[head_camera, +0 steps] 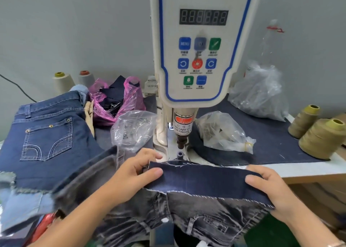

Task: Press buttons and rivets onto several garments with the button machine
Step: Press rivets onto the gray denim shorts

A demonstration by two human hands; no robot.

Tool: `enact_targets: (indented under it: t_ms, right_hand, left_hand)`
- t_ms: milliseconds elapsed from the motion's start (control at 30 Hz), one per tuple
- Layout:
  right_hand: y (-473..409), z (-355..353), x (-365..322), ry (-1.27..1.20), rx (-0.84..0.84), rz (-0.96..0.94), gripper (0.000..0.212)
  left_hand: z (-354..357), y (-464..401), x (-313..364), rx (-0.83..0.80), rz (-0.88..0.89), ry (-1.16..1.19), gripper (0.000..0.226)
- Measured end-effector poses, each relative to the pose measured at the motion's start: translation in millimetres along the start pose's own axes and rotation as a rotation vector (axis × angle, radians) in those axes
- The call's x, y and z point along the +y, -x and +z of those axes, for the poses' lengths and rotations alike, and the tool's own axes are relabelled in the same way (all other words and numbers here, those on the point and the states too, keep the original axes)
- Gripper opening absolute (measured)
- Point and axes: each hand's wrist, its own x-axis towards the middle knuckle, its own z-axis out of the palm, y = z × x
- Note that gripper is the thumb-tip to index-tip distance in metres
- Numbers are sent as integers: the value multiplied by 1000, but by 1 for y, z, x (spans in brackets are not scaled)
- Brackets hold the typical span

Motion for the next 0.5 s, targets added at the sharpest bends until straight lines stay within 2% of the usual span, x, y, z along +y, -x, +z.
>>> enact_targets:
  t_ms: [67, 133, 200, 267, 300, 400, 500]
  right_hand:
    - [8, 2, -2, -76, -62, 26, 22]
    - [12, 4, -8, -171, -124, 2, 30]
    - [5, 8, -14, -246, -138, -13, 13]
    - [-11, 4, -8, -255, -33, 3, 40]
    - [-17, 4, -4, -253, 8, 16, 43]
    - [-28, 13, 2, -322, 128, 73, 15]
    - [-34, 13, 9, -331, 144, 41, 16]
  left_hand:
    - [3, 8, 6, 1, 17, 155, 28]
    - [9, 13, 9, -77, 11, 308, 10]
    - [12, 10, 6, -93, -29, 355, 12]
    - [14, 2, 1, -28, -121, 375, 7]
    - [14, -4, -5, 6, -167, 386, 13]
    - [16, -21, -15, 64, -310, 380, 43]
    - [18, -32, -17, 58, -349, 397, 56]
